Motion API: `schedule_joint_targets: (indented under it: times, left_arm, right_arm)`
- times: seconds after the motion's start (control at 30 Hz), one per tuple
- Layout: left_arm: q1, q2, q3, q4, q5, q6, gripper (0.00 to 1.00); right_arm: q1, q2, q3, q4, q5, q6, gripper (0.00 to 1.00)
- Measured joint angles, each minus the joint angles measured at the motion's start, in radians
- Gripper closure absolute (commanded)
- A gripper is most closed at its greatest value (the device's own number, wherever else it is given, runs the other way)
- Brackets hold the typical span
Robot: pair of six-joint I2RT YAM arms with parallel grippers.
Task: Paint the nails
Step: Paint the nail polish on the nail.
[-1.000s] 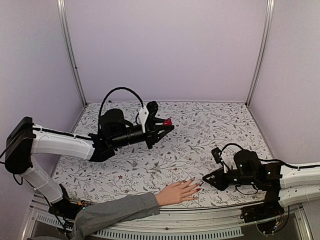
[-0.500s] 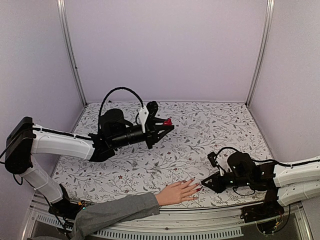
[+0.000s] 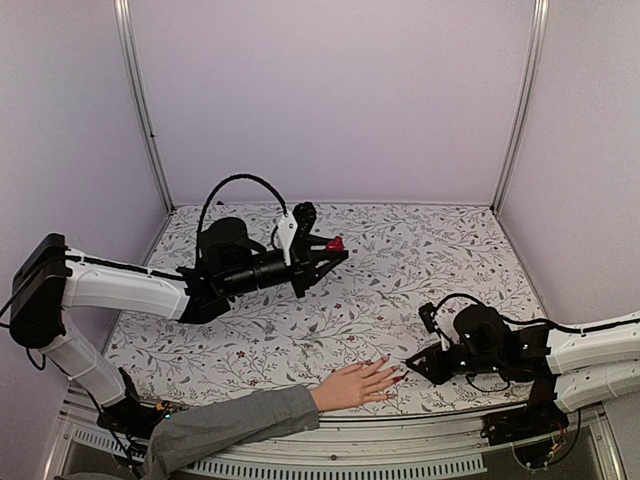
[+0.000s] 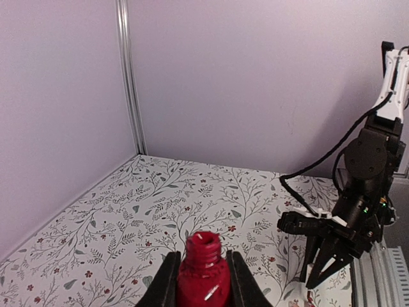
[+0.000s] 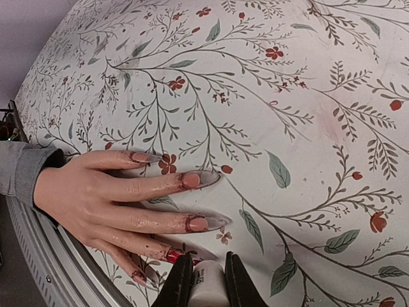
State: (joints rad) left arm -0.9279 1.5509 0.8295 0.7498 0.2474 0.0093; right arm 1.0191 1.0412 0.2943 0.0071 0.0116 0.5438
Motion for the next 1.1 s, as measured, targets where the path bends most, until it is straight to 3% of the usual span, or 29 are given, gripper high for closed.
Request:
schedule_joint_targets:
  times: [0.5,1.1]
  left_arm:
    - [0.000,0.000,0.000,0.000,-0.002,0.000,1.00]
    - [0.001,0.000,0.000,0.001,-0.006,0.000,1.00]
  right_arm:
    - [0.000,-0.097,0.000,-0.013,0.000,-0.004,1.00]
    - [0.001,0.023,0.008,0.053,-0.071,-0.011,1.00]
